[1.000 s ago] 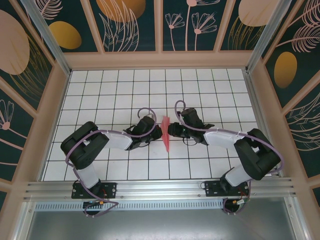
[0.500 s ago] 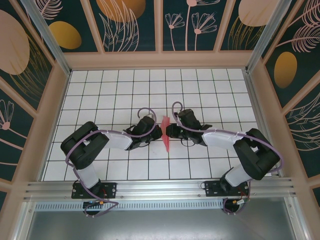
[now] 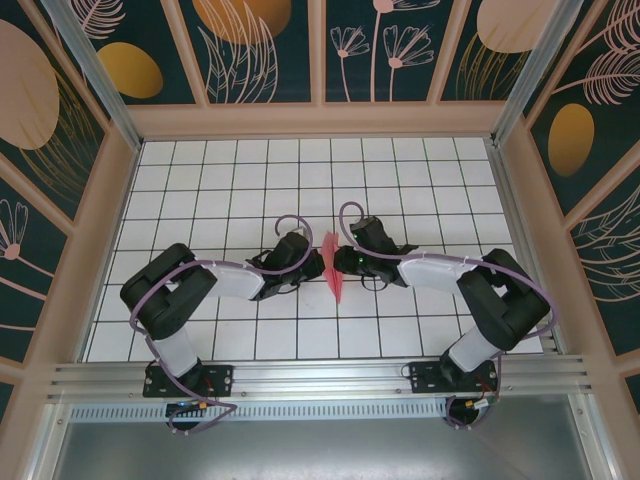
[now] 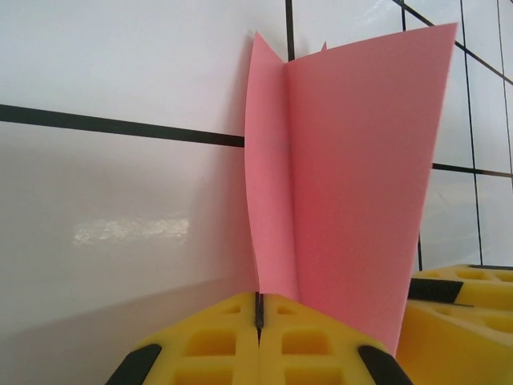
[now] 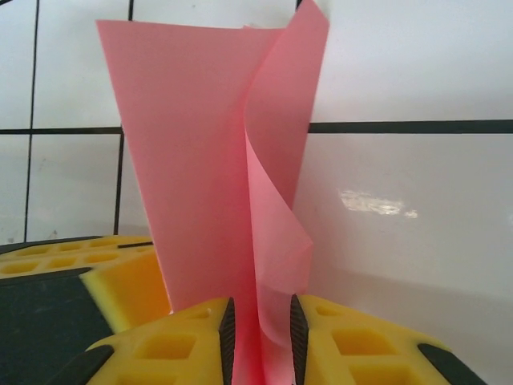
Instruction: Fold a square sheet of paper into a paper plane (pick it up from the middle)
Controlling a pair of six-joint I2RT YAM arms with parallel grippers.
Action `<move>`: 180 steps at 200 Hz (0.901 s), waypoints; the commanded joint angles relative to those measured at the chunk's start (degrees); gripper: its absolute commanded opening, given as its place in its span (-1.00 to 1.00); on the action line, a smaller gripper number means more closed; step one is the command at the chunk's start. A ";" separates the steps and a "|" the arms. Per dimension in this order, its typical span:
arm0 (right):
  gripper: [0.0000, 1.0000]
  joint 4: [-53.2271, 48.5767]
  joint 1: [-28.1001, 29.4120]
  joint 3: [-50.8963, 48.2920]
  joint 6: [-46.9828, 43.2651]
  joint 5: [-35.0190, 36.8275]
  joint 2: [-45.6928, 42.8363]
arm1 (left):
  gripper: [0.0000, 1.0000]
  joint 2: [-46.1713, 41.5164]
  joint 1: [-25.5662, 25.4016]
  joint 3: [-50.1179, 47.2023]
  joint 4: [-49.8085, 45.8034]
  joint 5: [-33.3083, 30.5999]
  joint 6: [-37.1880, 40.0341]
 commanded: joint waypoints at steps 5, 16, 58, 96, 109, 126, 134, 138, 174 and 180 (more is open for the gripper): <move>-0.36 -0.64 0.20 1.17 0.70 0.30 0.45 | -1.00 -1.04 -0.35 -0.21 0.81 -0.91 -0.19; -0.31 0.66 0.06 0.79 0.52 -1.92 0.72 | -1.00 -1.02 -0.35 -0.49 0.93 -1.13 -0.46; -0.26 3.11 -0.15 -0.47 0.15 -6.99 0.99 | -1.00 -1.54 -0.36 -1.20 1.45 -1.32 -0.75; -0.42 3.00 -0.75 0.28 1.37 -6.86 -0.01 | -1.00 -1.85 -0.32 -1.29 1.41 -1.62 -0.75; -0.44 2.33 -0.77 0.87 1.38 -6.03 -0.58 | -1.00 -1.98 -0.32 -1.37 1.41 -1.69 -0.71; -0.45 0.42 -0.77 1.28 1.93 -2.87 -1.66 | -1.00 -2.01 -0.36 -1.25 1.11 -1.85 -0.47; -0.44 -1.14 -0.77 1.37 2.58 -0.11 -2.03 | -1.00 -2.01 -0.35 -1.15 0.85 -1.95 -0.31; -0.39 -1.69 -0.87 1.37 2.76 1.01 -2.21 | -1.00 -2.03 -0.36 -1.13 0.80 -2.04 -0.26; -0.19 -3.28 -1.38 1.46 3.15 2.42 -1.58 | -1.00 -1.93 -0.34 -1.12 0.73 -1.96 -0.23; -0.18 -3.26 -1.54 1.69 3.14 1.99 -1.18 | -1.00 -2.00 -0.34 -0.99 0.69 -1.94 -0.22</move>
